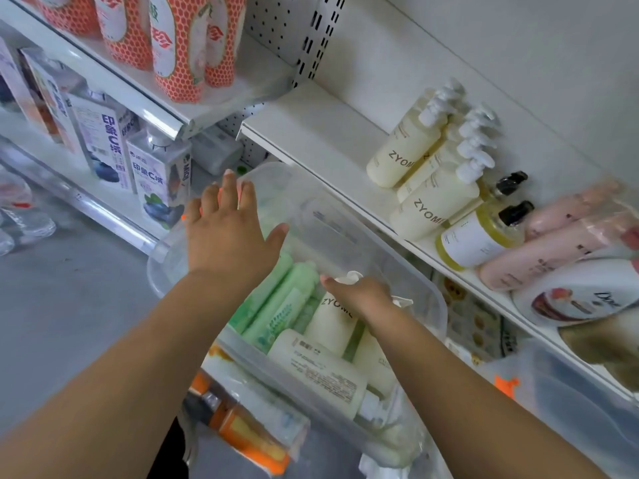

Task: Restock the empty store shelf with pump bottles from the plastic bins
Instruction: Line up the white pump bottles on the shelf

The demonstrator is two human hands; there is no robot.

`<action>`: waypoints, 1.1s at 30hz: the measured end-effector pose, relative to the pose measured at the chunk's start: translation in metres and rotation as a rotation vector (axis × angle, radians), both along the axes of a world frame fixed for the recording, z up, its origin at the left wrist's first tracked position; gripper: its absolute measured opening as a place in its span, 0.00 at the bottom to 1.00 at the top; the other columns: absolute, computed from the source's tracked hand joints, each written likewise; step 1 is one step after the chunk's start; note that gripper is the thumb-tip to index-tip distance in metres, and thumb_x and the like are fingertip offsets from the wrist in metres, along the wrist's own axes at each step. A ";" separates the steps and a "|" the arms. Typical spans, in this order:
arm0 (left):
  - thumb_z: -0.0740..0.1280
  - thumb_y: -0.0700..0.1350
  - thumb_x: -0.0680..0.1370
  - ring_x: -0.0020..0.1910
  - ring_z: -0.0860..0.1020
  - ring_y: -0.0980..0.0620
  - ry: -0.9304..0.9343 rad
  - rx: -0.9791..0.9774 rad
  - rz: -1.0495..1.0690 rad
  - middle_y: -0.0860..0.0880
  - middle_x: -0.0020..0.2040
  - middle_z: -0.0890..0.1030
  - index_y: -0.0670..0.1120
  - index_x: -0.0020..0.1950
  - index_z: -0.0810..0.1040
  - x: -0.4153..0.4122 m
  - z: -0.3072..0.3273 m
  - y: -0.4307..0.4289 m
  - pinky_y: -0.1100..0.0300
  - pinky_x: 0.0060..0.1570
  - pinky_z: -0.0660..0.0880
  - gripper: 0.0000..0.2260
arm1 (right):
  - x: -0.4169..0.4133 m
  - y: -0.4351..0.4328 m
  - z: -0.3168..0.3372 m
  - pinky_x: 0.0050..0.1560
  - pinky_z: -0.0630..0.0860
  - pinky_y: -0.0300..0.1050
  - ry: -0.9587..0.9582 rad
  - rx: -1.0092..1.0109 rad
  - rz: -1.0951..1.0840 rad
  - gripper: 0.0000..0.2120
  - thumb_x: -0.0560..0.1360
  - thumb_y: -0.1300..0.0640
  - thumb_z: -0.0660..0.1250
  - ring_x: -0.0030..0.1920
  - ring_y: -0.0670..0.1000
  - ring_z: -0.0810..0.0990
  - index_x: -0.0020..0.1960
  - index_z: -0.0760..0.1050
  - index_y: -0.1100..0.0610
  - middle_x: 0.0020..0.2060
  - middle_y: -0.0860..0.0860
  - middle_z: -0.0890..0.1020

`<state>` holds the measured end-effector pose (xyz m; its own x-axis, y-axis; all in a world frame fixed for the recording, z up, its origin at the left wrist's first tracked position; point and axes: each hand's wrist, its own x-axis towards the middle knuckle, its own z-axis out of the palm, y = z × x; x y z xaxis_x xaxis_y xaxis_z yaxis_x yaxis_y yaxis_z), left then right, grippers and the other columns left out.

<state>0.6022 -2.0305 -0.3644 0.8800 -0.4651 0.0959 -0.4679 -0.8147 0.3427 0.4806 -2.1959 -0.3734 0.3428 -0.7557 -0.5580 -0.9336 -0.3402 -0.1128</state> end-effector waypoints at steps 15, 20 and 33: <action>0.51 0.68 0.78 0.73 0.59 0.38 0.015 0.094 0.009 0.43 0.81 0.52 0.45 0.79 0.55 0.002 0.000 -0.004 0.42 0.70 0.57 0.37 | -0.011 0.005 -0.003 0.48 0.77 0.48 -0.309 0.025 -0.169 0.40 0.68 0.39 0.77 0.52 0.54 0.78 0.66 0.61 0.58 0.54 0.51 0.76; 0.51 0.66 0.79 0.72 0.61 0.38 0.014 0.071 0.022 0.43 0.80 0.56 0.45 0.79 0.58 0.003 -0.001 -0.006 0.42 0.69 0.59 0.34 | -0.023 0.000 -0.005 0.54 0.82 0.54 -0.488 0.068 -0.241 0.44 0.60 0.37 0.81 0.53 0.52 0.82 0.67 0.68 0.56 0.55 0.49 0.80; 0.54 0.59 0.81 0.69 0.63 0.36 0.077 -0.059 0.088 0.43 0.72 0.69 0.43 0.73 0.68 0.005 0.010 -0.010 0.42 0.66 0.60 0.26 | -0.025 0.007 0.080 0.51 0.76 0.38 -0.759 0.039 0.154 0.46 0.58 0.51 0.86 0.57 0.41 0.76 0.65 0.61 0.35 0.60 0.42 0.75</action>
